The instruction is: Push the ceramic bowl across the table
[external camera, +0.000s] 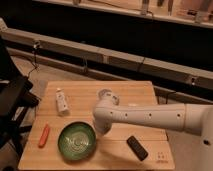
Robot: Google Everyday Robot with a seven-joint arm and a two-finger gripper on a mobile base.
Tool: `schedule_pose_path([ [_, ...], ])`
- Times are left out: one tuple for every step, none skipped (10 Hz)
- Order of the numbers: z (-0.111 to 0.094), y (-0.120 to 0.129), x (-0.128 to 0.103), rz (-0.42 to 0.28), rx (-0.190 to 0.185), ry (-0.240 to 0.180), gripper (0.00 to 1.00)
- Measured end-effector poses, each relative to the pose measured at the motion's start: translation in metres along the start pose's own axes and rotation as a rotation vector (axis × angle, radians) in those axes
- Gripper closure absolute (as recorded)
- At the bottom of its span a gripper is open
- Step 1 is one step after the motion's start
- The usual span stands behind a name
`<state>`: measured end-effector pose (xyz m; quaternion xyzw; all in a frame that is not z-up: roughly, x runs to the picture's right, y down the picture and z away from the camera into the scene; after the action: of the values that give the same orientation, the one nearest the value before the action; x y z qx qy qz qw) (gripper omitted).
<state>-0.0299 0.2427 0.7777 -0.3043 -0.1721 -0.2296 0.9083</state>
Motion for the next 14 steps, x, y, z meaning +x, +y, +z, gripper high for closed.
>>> schedule_pose_path([
  [0.000, -0.001, -0.002, -0.007, -0.001, -0.001, 1.00],
  [0.001, -0.002, -0.004, -0.013, -0.002, -0.002, 1.00],
  [0.001, -0.002, -0.006, -0.018, -0.003, -0.002, 1.00],
  [0.002, -0.003, -0.007, -0.022, -0.004, -0.003, 1.00],
  [0.002, -0.003, -0.009, -0.027, -0.005, -0.004, 1.00],
  [0.002, -0.003, -0.011, -0.032, -0.005, -0.005, 1.00],
  [0.003, -0.004, -0.012, -0.038, -0.006, -0.005, 1.00],
  [0.003, -0.005, -0.014, -0.043, -0.006, -0.006, 1.00],
  [0.004, -0.005, -0.015, -0.048, -0.006, -0.006, 1.00],
  [0.004, -0.006, -0.018, -0.055, -0.006, -0.007, 1.00],
  [0.005, -0.006, -0.019, -0.060, -0.007, -0.007, 1.00],
  [0.005, -0.006, -0.021, -0.063, -0.007, -0.008, 1.00],
  [0.005, -0.007, -0.022, -0.066, -0.007, -0.009, 1.00],
  [0.005, -0.007, -0.024, -0.071, -0.007, -0.009, 1.00],
])
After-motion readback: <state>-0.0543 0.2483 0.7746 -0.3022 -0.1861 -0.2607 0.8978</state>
